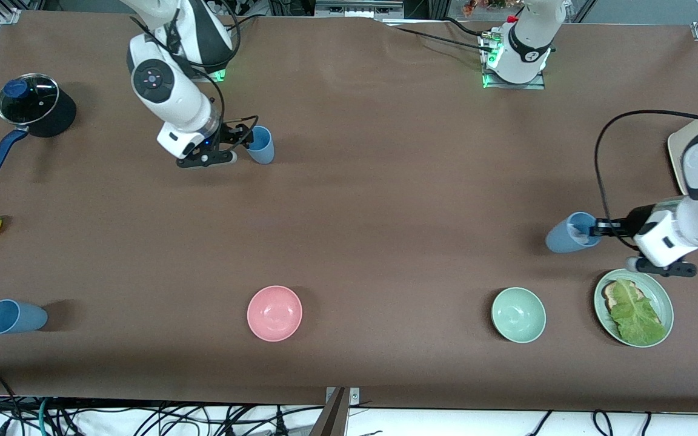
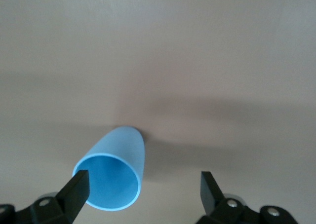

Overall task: Stack blue cups with both arms
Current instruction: 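Lift the tissue cup with the left gripper while the right gripper grasps another cup, then carry the tissue cup to the table middle and set it down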

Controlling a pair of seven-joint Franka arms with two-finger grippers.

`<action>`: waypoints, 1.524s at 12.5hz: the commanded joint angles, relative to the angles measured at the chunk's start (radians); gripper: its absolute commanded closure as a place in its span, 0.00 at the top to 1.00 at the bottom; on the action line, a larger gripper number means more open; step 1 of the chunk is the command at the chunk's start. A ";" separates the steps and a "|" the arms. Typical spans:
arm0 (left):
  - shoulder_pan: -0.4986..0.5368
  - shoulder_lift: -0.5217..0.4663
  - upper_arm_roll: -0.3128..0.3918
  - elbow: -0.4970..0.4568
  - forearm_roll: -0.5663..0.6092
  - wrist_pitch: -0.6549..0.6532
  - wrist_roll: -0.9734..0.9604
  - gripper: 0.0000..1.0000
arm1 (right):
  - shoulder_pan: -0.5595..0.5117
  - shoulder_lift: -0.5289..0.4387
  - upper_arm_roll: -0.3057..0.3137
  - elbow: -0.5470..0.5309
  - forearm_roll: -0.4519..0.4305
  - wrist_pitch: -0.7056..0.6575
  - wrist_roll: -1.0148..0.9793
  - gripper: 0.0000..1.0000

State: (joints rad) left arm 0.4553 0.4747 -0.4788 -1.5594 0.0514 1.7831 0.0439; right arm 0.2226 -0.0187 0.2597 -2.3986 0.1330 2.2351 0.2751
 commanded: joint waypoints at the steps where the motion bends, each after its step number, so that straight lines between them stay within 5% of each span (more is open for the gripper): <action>1: -0.038 0.004 -0.058 0.010 -0.015 -0.018 -0.111 0.00 | -0.008 -0.041 0.039 -0.065 0.017 0.029 0.035 0.99; 8: -0.347 0.085 -0.058 0.010 -0.085 0.126 -0.361 0.00 | -0.008 -0.035 0.041 -0.132 0.016 0.113 0.035 0.91; 19: -0.576 0.252 -0.050 -0.008 -0.071 0.300 -0.492 0.00 | -0.008 -0.001 0.042 -0.143 0.016 0.181 0.035 0.40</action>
State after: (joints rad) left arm -0.1053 0.7145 -0.5393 -1.5693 -0.0135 2.0644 -0.4446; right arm 0.2211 -0.0177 0.2917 -2.5267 0.1332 2.3920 0.3076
